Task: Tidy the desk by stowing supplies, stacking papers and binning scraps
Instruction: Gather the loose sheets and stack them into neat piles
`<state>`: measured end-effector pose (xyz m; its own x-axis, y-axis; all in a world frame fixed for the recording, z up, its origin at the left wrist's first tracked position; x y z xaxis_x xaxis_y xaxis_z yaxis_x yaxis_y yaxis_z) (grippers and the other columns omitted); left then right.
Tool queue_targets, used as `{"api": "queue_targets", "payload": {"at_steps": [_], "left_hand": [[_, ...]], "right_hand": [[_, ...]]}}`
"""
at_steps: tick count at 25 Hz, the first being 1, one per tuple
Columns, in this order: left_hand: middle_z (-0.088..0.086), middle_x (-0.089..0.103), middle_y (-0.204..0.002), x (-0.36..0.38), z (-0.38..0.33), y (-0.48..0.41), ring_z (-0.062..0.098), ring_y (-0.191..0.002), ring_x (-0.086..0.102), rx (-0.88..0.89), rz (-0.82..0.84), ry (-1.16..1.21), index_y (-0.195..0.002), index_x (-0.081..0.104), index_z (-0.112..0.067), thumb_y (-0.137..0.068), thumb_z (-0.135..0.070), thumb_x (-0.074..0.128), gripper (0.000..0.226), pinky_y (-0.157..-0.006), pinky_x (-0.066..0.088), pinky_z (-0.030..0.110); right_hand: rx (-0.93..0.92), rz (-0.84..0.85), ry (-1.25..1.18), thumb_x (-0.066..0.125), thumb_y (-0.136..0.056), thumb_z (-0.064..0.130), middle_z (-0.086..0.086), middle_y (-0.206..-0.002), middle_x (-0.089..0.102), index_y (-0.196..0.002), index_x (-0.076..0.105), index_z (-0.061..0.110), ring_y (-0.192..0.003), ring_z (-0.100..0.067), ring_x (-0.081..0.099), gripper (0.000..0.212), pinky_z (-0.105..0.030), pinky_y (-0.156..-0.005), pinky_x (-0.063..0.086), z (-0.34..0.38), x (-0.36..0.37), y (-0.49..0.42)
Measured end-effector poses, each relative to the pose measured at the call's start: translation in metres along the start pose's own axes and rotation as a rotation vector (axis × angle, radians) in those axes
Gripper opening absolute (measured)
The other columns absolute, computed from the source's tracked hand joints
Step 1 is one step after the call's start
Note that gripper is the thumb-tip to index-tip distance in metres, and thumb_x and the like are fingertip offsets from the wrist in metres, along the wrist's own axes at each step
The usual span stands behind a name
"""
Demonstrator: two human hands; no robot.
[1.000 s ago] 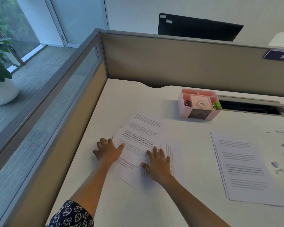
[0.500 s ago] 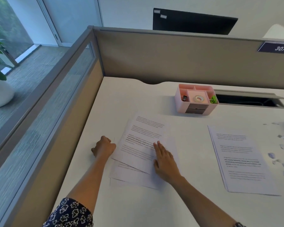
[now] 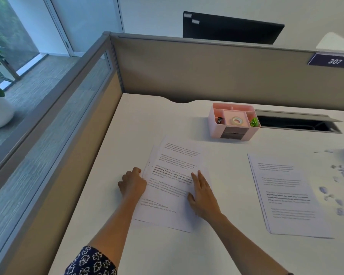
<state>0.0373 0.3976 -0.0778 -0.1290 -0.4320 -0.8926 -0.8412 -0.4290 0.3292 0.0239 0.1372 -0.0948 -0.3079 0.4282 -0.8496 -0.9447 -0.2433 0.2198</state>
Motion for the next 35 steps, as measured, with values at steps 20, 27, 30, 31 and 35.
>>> {"api": "queue_targets", "payload": {"at_steps": [20,27,30,31,35], "left_hand": [[-0.011,-0.009,-0.162,0.020,0.002,0.004,0.009,-0.149,-0.006,0.379,0.190,-0.286,-0.155,0.000,-0.023,-0.102,-0.048,0.023,0.063,-0.119,-0.002,0.054],[-0.004,-0.017,-0.161,0.014,-0.008,-0.005,0.016,-0.149,-0.013,0.451,0.198,-0.465,-0.154,-0.009,-0.022,-0.098,-0.051,0.035,0.077,-0.118,-0.004,0.054],[0.007,-0.009,-0.162,0.020,-0.015,0.013,0.024,-0.150,-0.009,0.285,0.038,-0.327,-0.154,-0.001,-0.014,-0.101,-0.041,0.035,0.071,-0.119,0.001,0.052],[0.009,-0.005,-0.162,0.025,-0.015,0.024,0.025,-0.150,-0.007,0.226,-0.012,-0.267,-0.154,0.003,-0.013,-0.101,-0.041,0.034,0.068,-0.119,0.002,0.052],[0.007,-0.005,-0.163,0.053,-0.001,0.058,0.023,-0.150,-0.007,0.104,-0.010,-0.130,-0.155,0.005,-0.015,-0.100,-0.049,0.028,0.069,-0.117,0.000,0.054]], "right_hand": [[-0.208,0.330,0.434,0.020,-0.073,0.085,-0.003,-0.161,-0.021,-0.154,-0.001,0.032,-0.147,-0.025,-0.021,0.100,-0.051,-0.119,-0.005,0.002,0.004,-0.006],[-0.086,0.133,0.312,0.046,-0.094,0.039,-0.009,-0.163,-0.004,-0.150,0.026,0.027,-0.150,-0.029,-0.005,0.060,-0.049,-0.120,0.005,0.007,-0.018,-0.021],[0.118,0.128,0.192,0.037,-0.091,0.066,-0.016,-0.162,-0.004,-0.153,0.012,0.021,-0.148,-0.037,-0.005,0.081,-0.052,-0.118,0.008,0.022,0.000,-0.024],[0.158,0.131,0.190,0.035,-0.088,0.072,-0.017,-0.161,-0.006,-0.153,0.008,0.020,-0.148,-0.039,-0.007,0.088,-0.054,-0.117,0.007,0.027,0.006,-0.023],[0.166,0.139,0.283,0.032,-0.076,0.086,-0.020,-0.159,-0.017,-0.154,-0.004,0.019,-0.145,-0.042,-0.017,0.109,-0.058,-0.116,0.001,0.035,0.025,-0.015]]}}
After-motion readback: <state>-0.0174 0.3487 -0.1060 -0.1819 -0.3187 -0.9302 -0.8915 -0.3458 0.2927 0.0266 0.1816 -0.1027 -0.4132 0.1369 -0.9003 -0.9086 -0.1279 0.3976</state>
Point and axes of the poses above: each hand's wrist, its own y-axis away from the middle knuckle, its own x-axis out of the palm, z = x × y, the point moved 5 cm from there along -y, towards the middle knuckle
